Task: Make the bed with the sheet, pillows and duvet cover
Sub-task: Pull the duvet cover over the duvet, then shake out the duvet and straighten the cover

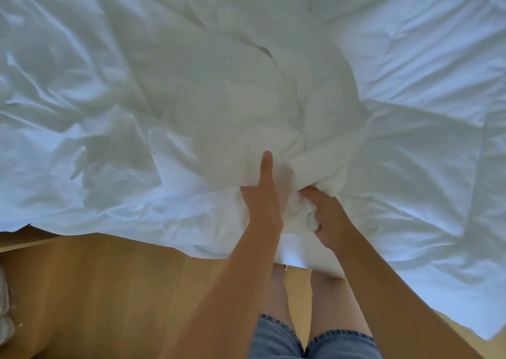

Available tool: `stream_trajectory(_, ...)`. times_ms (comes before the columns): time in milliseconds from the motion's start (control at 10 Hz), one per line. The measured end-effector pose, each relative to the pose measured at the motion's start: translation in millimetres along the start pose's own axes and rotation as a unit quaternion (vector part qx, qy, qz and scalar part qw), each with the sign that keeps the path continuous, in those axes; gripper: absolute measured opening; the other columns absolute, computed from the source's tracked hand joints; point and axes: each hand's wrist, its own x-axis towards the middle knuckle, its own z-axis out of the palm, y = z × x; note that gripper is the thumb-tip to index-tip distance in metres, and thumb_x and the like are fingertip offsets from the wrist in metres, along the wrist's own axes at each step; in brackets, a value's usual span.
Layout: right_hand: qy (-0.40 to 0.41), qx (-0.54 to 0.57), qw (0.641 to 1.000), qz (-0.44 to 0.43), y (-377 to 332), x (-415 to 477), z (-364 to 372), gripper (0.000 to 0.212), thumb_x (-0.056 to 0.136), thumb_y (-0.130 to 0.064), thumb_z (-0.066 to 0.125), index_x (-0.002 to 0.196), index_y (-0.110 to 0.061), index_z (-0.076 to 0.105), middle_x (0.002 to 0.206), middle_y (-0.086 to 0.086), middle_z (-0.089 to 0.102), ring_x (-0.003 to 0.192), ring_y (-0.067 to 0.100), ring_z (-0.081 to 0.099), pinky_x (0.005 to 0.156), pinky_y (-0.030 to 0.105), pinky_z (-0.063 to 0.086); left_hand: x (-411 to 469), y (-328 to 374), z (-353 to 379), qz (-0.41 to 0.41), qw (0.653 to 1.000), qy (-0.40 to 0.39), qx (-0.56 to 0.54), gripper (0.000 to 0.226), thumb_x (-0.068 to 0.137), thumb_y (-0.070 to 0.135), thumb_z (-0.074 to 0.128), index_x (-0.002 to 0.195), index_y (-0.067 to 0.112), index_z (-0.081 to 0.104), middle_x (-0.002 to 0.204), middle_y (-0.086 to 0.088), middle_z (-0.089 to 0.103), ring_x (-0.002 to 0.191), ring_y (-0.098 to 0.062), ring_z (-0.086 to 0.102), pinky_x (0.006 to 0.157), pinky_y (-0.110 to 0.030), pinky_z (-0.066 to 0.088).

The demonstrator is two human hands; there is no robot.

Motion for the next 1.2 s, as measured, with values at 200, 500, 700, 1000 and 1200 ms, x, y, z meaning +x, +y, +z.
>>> stream_trajectory(200,-0.041,0.083,0.996,-0.003,-6.9,-1.5,-19.5,0.034,0.070,-0.017,0.068,0.104,-0.012,0.070,0.102,0.007,0.072,0.095,0.022,0.069,0.070,0.032,0.057,39.7,44.4,52.6,-0.014,0.997,0.077,0.005,0.049,0.100,0.037,0.039,0.131,0.002,0.048,0.138,-0.017,0.048,0.126,-0.033,0.047,0.100,-0.040,0.041)
stream_trajectory(500,-0.039,0.082,0.994,-0.052,-40.5,-9.3,-91.5,0.027,0.076,-0.001,0.058,0.102,-0.004,0.066,0.096,0.011,0.071,0.094,0.026,0.067,0.076,0.033,0.057,14.9,62.7,-47.2,0.023,0.993,0.075,-0.086,0.025,0.088,0.027,0.052,0.110,0.023,0.063,0.098,0.004,0.068,0.088,-0.015,0.066,0.057,-0.022,0.053)
stream_trajectory(700,-0.024,-0.237,0.970,-0.044,-8.9,-39.2,-101.8,0.020,0.085,-0.012,0.065,0.103,-0.015,0.058,0.090,0.002,0.063,0.081,0.014,0.059,0.074,0.019,0.048,-32.4,-37.8,-40.5,-0.025,0.985,0.163,0.041,0.023,0.086,0.035,0.060,0.076,0.015,0.055,0.072,0.000,0.055,0.062,-0.012,0.052,0.057,-0.023,0.045)
stream_trajectory(1000,-0.023,-0.547,0.836,0.040,17.8,-181.3,-399.3,0.008,0.089,-0.030,0.051,0.094,-0.024,0.051,0.081,-0.006,0.056,0.065,0.006,0.049,0.055,0.018,0.036,-146.4,-247.1,92.7,-0.008,0.856,-0.155,0.493,0.020,0.091,0.020,0.054,0.073,0.011,0.054,0.065,-0.004,0.054,0.059,-0.018,0.048,0.056,-0.026,0.039)
stream_trajectory(1200,0.053,-0.647,0.758,0.062,-16.3,-260.3,-577.3,0.027,0.092,-0.028,0.047,0.111,-0.011,0.055,0.108,0.005,0.060,0.097,0.021,0.056,0.078,0.030,0.042,-253.3,-397.2,192.4,0.101,0.449,-0.399,0.793,0.023,0.086,0.034,0.045,0.066,0.022,0.045,0.068,0.005,0.050,0.065,-0.014,0.045,0.065,-0.031,0.042)
